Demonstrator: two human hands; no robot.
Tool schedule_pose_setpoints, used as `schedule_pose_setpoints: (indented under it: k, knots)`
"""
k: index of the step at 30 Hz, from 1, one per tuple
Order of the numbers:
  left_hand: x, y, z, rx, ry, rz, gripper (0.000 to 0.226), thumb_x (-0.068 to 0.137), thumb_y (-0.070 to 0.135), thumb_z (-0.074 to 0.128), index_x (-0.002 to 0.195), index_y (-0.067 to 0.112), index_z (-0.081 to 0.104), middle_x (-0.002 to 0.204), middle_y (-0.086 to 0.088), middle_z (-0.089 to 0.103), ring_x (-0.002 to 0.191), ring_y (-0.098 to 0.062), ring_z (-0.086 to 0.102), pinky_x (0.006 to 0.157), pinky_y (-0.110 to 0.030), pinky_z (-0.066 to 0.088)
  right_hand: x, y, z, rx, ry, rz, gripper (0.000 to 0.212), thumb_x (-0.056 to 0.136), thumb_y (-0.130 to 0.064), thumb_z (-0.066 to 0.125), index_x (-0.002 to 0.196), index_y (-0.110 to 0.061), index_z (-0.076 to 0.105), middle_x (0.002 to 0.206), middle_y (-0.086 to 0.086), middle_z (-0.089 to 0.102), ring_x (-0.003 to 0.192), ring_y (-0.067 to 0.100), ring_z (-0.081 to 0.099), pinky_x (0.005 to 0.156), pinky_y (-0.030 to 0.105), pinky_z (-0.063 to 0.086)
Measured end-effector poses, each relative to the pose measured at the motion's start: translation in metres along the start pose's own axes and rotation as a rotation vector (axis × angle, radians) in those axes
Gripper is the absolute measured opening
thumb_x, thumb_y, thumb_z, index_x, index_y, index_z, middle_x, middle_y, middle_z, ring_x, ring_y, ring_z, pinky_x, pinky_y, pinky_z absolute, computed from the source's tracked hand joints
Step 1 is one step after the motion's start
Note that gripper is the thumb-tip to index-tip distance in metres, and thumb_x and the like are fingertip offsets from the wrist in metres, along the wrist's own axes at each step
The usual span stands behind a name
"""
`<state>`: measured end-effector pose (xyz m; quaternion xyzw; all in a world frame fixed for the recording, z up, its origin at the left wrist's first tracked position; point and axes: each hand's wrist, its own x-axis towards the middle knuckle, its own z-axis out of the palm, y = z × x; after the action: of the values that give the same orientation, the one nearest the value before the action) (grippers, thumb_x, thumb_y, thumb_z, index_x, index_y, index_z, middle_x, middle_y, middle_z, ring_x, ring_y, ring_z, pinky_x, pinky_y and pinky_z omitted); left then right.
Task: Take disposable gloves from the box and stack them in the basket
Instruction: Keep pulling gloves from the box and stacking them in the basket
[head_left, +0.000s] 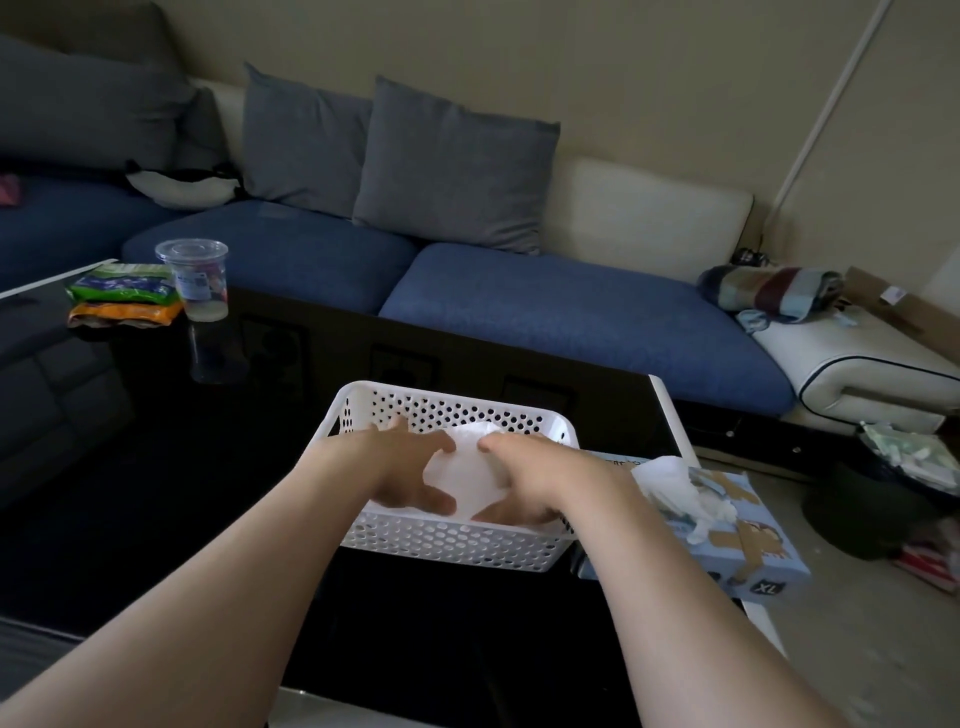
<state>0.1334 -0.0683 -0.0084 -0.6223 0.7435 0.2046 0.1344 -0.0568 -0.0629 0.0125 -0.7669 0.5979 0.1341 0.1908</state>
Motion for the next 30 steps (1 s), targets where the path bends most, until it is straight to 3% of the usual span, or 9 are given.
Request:
schedule_pose_setpoints:
  k: [3,6,11,15,18,20,23,25,30]
  knots:
    - [0.001,0.004,0.002,0.038,-0.031,-0.023,0.087,0.088,0.073,0.065,0.158,0.056,0.016,0.172,-0.009,0.007,0.156,-0.047,0.015,0.120,-0.064,0.032,0.006,-0.002,0.007,-0.023,-0.021,-0.007,0.066,0.093,-0.013,0.077,0.149,-0.026,0.044,0.142,0.006,0.055,0.117,0.028,0.058,0.089,0.041,0.052]
    - [0.002,0.005,0.000,0.037,-0.029,-0.037,0.088,0.086,0.069,0.070,0.157,0.051,0.020,0.171,-0.010,0.011,0.154,-0.045,0.020,0.119,-0.062,0.033,-0.002,-0.003,0.002,0.002,0.003,-0.065,0.064,0.094,-0.007,0.075,0.150,-0.021,0.047,0.141,0.009,0.056,0.118,0.028,0.058,0.085,0.036,0.049]
    - [-0.001,0.023,-0.008,-0.071,0.121,-0.021,0.078,0.098,0.040,0.062,0.158,0.014,0.020,0.163,-0.018,0.026,0.148,-0.039,0.032,0.115,-0.051,0.039,-0.030,0.011,-0.008,0.201,0.240,-0.093,0.073,0.092,-0.058,0.076,0.155,-0.032,0.050,0.139,0.003,0.057,0.110,0.019,0.061,0.088,0.035,0.053]
    - [-0.004,0.049,-0.011,-0.136,0.354,0.153,0.020,0.101,0.022,0.053,0.119,0.017,0.049,0.123,-0.006,0.060,0.106,-0.021,0.058,0.082,-0.033,0.048,-0.040,0.031,-0.014,0.330,0.555,0.030,0.016,0.103,-0.034,0.067,0.102,-0.022,0.077,0.095,0.001,0.074,0.074,0.019,0.071,0.067,0.034,0.060]
    - [-0.006,0.072,-0.010,-0.199,0.399,0.291,0.012,0.100,0.020,0.054,0.112,0.024,0.054,0.104,0.004,0.062,0.090,-0.014,0.061,0.079,-0.032,0.054,-0.047,0.058,-0.012,0.285,0.708,0.222,0.022,0.094,-0.006,0.064,0.079,-0.017,0.073,0.075,0.001,0.063,0.071,0.022,0.067,0.055,0.028,0.047]
    - [-0.006,0.088,-0.008,-0.215,0.416,0.380,0.017,0.099,0.018,0.054,0.114,0.027,0.059,0.104,0.008,0.062,0.090,-0.011,0.061,0.082,-0.032,0.055,-0.051,0.079,-0.010,0.245,0.764,0.367,0.022,0.090,-0.004,0.067,0.072,-0.016,0.062,0.075,0.001,0.052,0.076,0.027,0.060,0.056,0.027,0.040]
    - [-0.001,0.109,-0.003,-0.237,0.459,0.485,0.019,0.098,0.017,0.054,0.111,0.027,0.064,0.102,0.010,0.063,0.090,-0.009,0.061,0.081,-0.030,0.055,-0.056,0.104,-0.009,0.241,0.776,0.504,0.010,0.092,-0.018,0.077,0.091,-0.013,0.067,0.098,0.009,0.064,0.096,0.034,0.063,0.068,0.033,0.047]
    - [0.003,0.119,0.001,-0.238,0.492,0.526,0.019,0.097,0.019,0.056,0.112,0.028,0.065,0.105,0.011,0.064,0.095,-0.011,0.062,0.084,-0.033,0.056,-0.061,0.116,-0.006,0.282,0.708,0.524,0.019,0.092,-0.023,0.078,0.106,-0.013,0.070,0.105,0.009,0.065,0.093,0.030,0.063,0.069,0.033,0.048]
    - [0.013,0.139,0.010,-0.140,0.511,0.561,0.021,0.098,0.030,0.060,0.117,0.027,0.067,0.115,0.009,0.066,0.111,-0.014,0.056,0.096,-0.038,0.052,-0.062,0.135,0.003,0.314,0.643,0.427,0.008,0.092,-0.026,0.081,0.099,-0.021,0.082,0.102,0.005,0.072,0.086,0.023,0.069,0.069,0.030,0.055]
